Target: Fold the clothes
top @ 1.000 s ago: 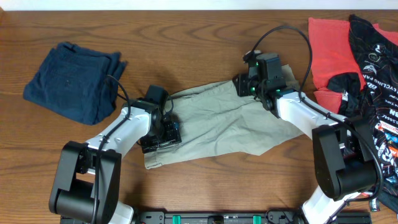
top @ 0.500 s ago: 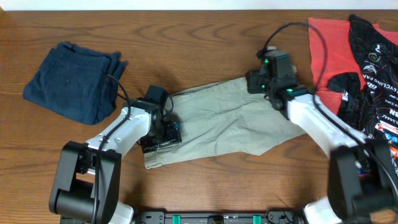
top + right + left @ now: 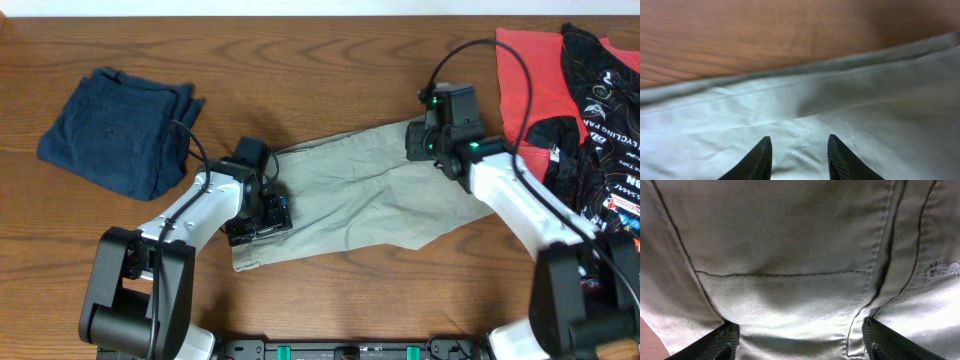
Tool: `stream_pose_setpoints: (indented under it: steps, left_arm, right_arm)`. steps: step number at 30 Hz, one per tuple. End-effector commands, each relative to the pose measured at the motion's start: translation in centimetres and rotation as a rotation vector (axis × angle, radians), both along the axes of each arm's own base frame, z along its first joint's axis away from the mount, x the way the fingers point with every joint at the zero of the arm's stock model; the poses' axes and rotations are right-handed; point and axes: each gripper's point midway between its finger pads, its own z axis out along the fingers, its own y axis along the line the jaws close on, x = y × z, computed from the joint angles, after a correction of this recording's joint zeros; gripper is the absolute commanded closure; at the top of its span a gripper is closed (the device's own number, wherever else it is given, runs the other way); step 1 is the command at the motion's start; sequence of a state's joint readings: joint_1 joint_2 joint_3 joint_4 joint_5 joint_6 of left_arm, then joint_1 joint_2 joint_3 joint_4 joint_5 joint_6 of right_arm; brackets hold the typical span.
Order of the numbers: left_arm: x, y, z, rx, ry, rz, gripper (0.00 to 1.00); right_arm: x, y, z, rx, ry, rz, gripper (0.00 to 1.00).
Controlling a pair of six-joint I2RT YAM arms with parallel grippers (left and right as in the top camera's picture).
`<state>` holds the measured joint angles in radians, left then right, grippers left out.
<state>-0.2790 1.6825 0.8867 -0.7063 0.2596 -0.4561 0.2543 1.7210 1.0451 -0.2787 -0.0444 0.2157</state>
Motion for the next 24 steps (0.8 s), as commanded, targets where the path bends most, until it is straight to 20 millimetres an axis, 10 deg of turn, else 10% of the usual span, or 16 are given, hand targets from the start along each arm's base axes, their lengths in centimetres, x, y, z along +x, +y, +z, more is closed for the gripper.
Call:
stream_pose_setpoints:
  steps: [1,9,16,20,24]
  left_arm:
    - [0.4,-0.1,-1.1,0.006,-0.001,-0.013,0.19]
    - [0.5,-0.1,-1.1,0.004,-0.007,-0.013,0.19]
    - [0.6,-0.1,-0.9,0.003,-0.011,-0.011,0.14]
    - [1.5,0.3,0.7,-0.006,-0.055,0.002,0.14]
    - [2.8,1.2,3.6,-0.025,-0.153,0.018,0.14]
  right_arm:
    - [0.7,-0.2,-2.6,-0.023,0.021,0.002,0.65]
    - [5.2,0.9,-4.8,0.022,-0.125,-0.01,0.53]
    - [4.3,0.7,-7.4,-0.002,-0.059,-0.001,0.43]
    - [4.0,0.5,-5.2,-0.018,-0.075,0.016,0.31]
    - [4.3,-0.2,1.2,-0.009,-0.185,0.015,0.19]
